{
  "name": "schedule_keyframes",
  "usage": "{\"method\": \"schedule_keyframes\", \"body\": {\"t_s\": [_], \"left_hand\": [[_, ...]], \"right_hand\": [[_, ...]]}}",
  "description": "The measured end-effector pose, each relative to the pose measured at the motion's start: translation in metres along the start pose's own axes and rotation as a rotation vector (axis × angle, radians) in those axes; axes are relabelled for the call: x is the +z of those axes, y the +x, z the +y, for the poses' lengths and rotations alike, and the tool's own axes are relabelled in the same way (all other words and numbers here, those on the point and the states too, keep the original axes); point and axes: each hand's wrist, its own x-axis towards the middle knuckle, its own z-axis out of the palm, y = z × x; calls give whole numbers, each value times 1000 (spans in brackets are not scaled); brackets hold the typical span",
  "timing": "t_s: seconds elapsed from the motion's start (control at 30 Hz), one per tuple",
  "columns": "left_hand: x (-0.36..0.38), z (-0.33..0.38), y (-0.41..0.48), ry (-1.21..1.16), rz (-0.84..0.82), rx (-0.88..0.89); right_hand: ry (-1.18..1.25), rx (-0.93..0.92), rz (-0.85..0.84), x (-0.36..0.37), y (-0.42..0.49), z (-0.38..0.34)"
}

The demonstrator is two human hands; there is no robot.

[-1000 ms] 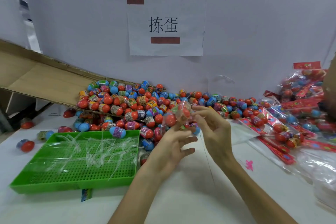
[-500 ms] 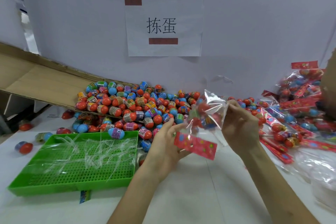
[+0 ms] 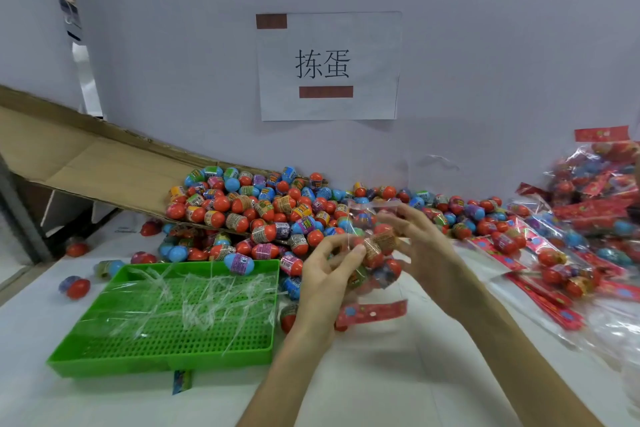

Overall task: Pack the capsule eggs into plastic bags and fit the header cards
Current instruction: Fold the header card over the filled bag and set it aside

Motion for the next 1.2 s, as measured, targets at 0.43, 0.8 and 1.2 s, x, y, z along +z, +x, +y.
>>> {"method": "schedule_keyframes", "body": {"t_s": [0.43,0.8,1.2], "left_hand": [[-6,-5,4,75,182,156],[-2,-6,0,140,-218,-75],[-5,-6,3,189,-112,-126]], "right_hand": [[-128,-46,2,18,-3,12],[-77,-45,220,20,-5,12],[-45,-203,355,18,-6,7]]}}
